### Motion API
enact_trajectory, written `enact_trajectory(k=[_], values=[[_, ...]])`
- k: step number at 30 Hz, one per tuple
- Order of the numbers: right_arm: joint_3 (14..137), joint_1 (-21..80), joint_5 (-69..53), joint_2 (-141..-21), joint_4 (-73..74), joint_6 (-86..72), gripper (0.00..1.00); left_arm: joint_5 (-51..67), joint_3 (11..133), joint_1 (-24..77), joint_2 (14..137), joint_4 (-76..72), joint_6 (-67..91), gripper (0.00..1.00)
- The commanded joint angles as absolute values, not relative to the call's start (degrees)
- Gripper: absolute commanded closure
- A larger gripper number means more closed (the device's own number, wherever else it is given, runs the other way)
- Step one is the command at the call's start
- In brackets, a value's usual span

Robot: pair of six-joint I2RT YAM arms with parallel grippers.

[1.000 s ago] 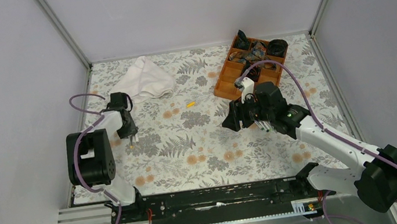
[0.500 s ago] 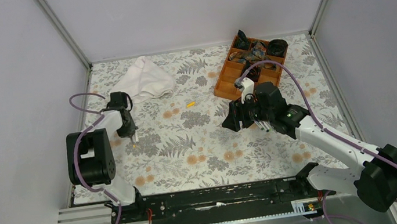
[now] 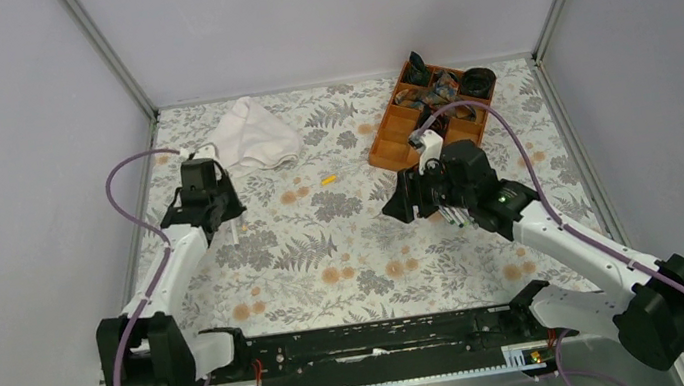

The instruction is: Insert the pens into the pen caps

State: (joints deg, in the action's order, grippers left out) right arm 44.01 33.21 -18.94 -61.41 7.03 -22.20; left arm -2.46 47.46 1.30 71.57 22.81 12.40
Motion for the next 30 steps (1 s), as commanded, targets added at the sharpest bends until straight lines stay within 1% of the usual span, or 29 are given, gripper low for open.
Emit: enact_trajectory(k=[1, 8, 12, 13, 16, 21, 25, 28, 30], values=[[47.1, 33.0, -20.3, -61.7, 3.4, -25.7, 0.35, 9.5, 46.6, 7.7, 67.1, 15.5, 11.3, 1.00], [46.7, 33.0, -30.1, -66.7, -9.2, -36.1, 0.26, 26.0, 43.8, 18.8, 61.2, 5.5, 14.4, 1.00], [46.9, 33.0, -33.3, -69.7, -15.9, -41.2, 0.23, 33.7, 42.1, 21.7, 60.0, 0.7, 16.9, 1.00], [47.1, 33.0, -33.5, -70.1, -16.9, -41.9, 0.20, 35.0, 41.9, 22.2, 60.1, 0.1, 17.2, 1.00], [48.3, 33.1, -33.5, -71.2, -18.8, -43.3, 0.18, 38.5, 41.3, 23.1, 60.4, -1.2, 17.4, 1.00], [50.8, 33.9, -33.3, -73.4, -20.9, -44.4, 0.18, 40.9, 41.1, 24.1, 60.5, -1.8, 17.3, 1.00], [52.7, 35.1, -33.8, -76.2, -22.5, -44.9, 0.21, 42.0, 41.0, 24.9, 60.9, -2.3, 17.5, 1.00], [53.9, 35.9, -33.9, -77.9, -23.0, -44.7, 0.23, 42.5, 40.9, 25.4, 61.2, -2.4, 17.5, 1.00], [54.6, 36.1, -33.8, -78.9, -22.9, -44.4, 0.27, 42.9, 40.7, 25.7, 61.1, -2.9, 17.7, 1.00]])
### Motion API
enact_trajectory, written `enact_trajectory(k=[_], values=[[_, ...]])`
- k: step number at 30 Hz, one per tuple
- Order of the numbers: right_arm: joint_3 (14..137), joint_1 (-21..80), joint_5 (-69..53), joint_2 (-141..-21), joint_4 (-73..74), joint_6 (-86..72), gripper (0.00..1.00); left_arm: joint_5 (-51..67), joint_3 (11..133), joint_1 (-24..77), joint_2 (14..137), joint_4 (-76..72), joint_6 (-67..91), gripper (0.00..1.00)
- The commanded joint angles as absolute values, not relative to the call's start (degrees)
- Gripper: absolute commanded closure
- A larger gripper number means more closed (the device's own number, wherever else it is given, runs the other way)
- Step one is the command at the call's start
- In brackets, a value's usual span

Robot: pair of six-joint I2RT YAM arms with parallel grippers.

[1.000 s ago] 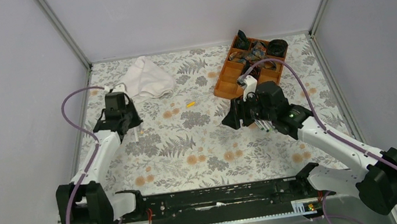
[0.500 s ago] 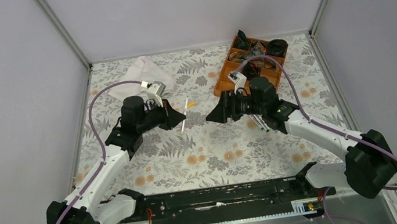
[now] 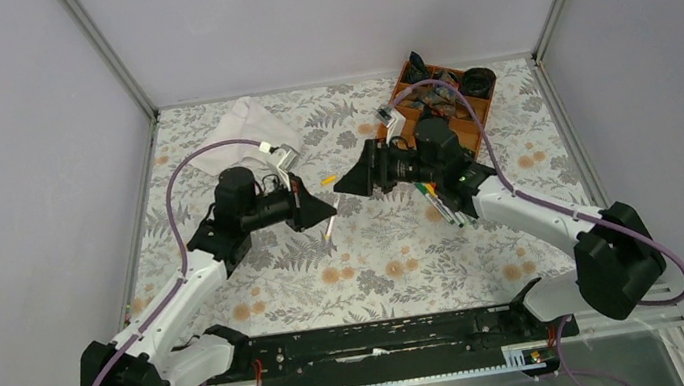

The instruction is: Insert the pens into the pen caps

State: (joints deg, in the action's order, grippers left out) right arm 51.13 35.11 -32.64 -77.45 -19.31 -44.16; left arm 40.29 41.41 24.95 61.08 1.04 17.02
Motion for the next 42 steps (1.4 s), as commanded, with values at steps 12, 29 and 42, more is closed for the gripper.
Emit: enact_trajectory(k=[12, 29, 42], values=[[55.0, 36.2, -36.1, -81.9, -22.6, -42.3, 0.85, 43.1, 39.7, 26.0, 62.1, -5.4, 19.7, 1.00], [52.7, 36.2, -38.0, -82.2, -29.1, -44.2, 1.00, 41.9, 40.8, 26.8, 65.6, -0.3, 20.1, 0.66], [54.7, 36.2, -30.2, -79.5, -13.5, -32.9, 0.54, 29.0, 42.4, 26.7, 63.2, 3.6, 20.1, 1.00]])
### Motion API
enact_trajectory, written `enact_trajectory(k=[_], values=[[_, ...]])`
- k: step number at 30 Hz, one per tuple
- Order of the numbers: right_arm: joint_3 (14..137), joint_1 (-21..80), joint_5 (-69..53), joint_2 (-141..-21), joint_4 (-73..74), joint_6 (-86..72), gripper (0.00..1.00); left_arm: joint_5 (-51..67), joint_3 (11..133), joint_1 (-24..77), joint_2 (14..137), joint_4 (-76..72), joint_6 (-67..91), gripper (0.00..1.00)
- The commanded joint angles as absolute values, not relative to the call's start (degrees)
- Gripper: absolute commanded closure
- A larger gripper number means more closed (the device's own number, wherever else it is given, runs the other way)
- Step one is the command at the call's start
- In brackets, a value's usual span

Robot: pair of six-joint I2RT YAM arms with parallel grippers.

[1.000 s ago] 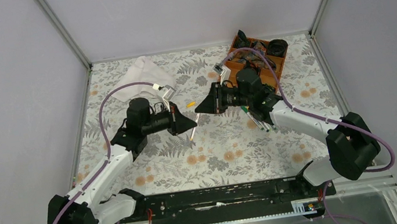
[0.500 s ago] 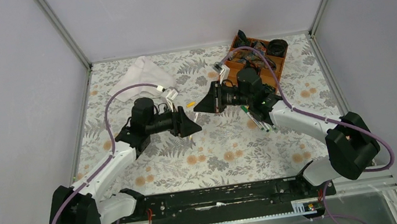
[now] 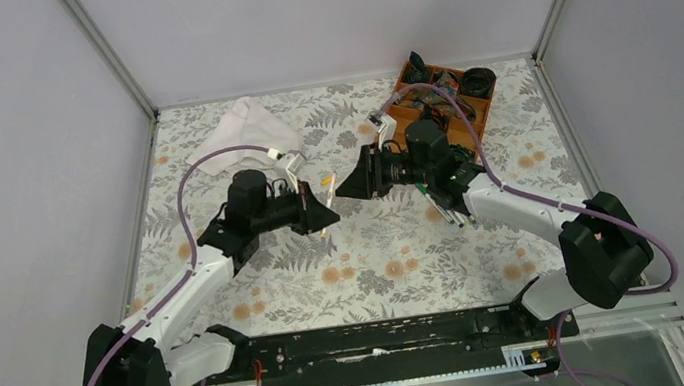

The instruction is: Insert the pens into the pen caps

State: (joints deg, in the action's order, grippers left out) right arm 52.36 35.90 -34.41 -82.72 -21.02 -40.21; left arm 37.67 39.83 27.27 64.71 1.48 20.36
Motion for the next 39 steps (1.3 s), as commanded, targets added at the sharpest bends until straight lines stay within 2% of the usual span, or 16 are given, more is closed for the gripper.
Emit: enact_trajectory(k=[1, 3, 6, 13, 16, 24, 39], values=[[55.1, 36.2, -29.1, -79.1, -11.1, -31.4, 0.48, 26.6, 42.8, 26.6, 63.3, 4.9, 19.6, 1.00], [55.6, 36.1, -25.2, -78.3, -7.2, -29.0, 0.40, 21.0, 43.6, 26.0, 63.7, 7.9, 19.1, 1.00], [55.9, 36.1, -20.3, -78.1, -2.5, -26.4, 0.34, 14.8, 43.9, 21.5, 64.3, 11.6, 20.2, 1.00], [62.4, 36.1, -6.3, -85.1, 8.3, -24.4, 0.32, 14.4, 45.0, 3.4, 65.3, 19.8, 20.6, 1.00], [65.0, 36.2, -2.7, -88.9, 9.8, -24.0, 0.32, 10.6, 46.2, -1.5, 66.0, 22.1, 18.1, 1.00], [77.4, 36.7, -0.4, -103.1, 11.9, -25.9, 0.33, -1.1, 47.7, -4.8, 68.1, 24.7, 15.4, 1.00], [106.8, 41.0, 10.6, -127.5, 22.2, -23.9, 0.31, 1.8, 47.1, -5.2, 69.1, 24.2, 14.9, 1.00]])
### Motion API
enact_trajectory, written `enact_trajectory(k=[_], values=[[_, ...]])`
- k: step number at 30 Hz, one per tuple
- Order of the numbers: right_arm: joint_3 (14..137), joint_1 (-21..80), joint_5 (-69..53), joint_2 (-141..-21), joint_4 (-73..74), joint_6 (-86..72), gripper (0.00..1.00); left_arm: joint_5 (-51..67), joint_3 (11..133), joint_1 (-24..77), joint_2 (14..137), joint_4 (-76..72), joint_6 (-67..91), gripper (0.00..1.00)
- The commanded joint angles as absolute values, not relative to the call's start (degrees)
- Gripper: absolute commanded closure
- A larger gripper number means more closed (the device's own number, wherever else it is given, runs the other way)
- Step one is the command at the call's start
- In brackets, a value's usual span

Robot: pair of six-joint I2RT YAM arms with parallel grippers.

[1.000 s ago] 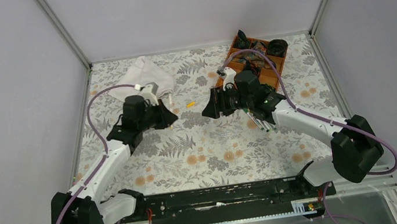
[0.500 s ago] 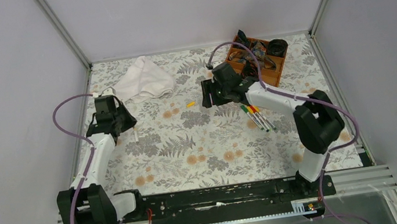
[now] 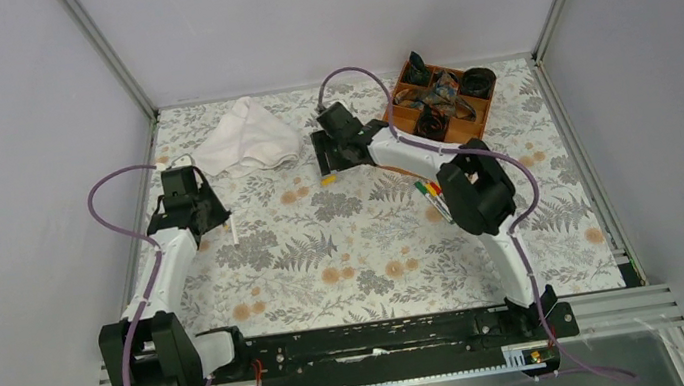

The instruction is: Insert the pens into the pen caps

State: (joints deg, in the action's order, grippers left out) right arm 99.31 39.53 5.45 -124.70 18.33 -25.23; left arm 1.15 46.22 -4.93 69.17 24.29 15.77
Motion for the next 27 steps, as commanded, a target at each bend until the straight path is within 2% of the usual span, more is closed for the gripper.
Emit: enact_trajectory(k=[1, 17, 27], values=[[108.5, 41.1, 11.3, -128.9, 23.1, -23.9, 0.31, 2.0, 47.1, -5.2, 69.2, 24.1, 15.0, 1.00], [128.7, 42.4, 16.8, -143.7, 33.6, -23.4, 0.24, 6.1, 47.6, -5.2, 69.2, 24.5, 14.7, 1.00], [129.8, 42.8, 19.8, -145.6, 35.0, -24.5, 0.23, 8.3, 47.4, -5.0, 67.9, 24.1, 14.9, 1.00]])
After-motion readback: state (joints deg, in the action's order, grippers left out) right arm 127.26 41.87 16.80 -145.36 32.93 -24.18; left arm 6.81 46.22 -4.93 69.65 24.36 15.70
